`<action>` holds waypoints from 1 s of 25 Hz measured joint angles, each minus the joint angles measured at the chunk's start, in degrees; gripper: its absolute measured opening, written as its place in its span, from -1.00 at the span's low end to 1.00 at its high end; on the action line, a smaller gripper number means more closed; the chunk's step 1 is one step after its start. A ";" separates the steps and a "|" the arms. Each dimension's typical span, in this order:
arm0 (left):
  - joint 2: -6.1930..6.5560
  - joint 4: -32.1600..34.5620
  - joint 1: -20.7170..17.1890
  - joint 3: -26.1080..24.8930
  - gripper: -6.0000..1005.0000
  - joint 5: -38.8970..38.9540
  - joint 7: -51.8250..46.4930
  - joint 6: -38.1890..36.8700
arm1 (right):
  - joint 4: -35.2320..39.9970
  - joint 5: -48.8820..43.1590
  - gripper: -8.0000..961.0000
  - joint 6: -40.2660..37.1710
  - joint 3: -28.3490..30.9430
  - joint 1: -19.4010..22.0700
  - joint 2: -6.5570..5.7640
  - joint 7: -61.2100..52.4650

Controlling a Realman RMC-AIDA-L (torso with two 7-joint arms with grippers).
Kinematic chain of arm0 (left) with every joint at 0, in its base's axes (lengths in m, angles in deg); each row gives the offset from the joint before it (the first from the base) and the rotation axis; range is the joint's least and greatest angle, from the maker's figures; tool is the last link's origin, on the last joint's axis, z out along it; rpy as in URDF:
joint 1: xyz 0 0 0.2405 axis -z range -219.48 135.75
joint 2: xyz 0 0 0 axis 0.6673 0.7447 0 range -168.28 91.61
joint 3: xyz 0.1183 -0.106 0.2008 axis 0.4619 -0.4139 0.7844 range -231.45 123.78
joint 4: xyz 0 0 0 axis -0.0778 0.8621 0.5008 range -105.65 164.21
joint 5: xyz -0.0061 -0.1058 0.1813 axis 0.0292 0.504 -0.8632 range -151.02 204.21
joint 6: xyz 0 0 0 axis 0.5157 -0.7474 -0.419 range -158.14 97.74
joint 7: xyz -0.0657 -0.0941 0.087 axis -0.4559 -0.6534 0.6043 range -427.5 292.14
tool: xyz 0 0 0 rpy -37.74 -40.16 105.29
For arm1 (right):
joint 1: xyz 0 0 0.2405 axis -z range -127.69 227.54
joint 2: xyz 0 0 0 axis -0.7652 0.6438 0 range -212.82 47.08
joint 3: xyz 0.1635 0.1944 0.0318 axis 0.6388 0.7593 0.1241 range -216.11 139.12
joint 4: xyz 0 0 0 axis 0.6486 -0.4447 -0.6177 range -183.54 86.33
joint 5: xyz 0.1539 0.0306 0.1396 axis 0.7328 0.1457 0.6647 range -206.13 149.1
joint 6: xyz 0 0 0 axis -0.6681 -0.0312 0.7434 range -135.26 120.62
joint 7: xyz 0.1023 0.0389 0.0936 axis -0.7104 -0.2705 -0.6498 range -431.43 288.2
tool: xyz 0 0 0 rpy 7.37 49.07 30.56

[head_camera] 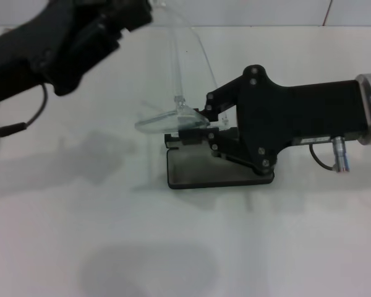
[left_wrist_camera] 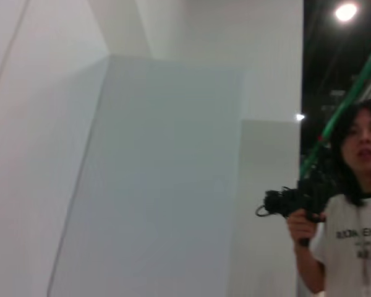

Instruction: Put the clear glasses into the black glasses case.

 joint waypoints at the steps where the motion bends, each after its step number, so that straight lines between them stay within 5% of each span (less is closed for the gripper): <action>1: -0.05 -0.14 0.25 0.62 -0.82 0.01 0.07 0.00 | -0.64 0.19 -0.74 0.00 0.00 -0.42 -0.02 0.09; 25: 0.27 -3.41 3.54 3.21 -0.82 -5.82 0.55 0.37 | -3.13 3.49 -0.74 -1.97 0.70 -1.12 -0.01 2.31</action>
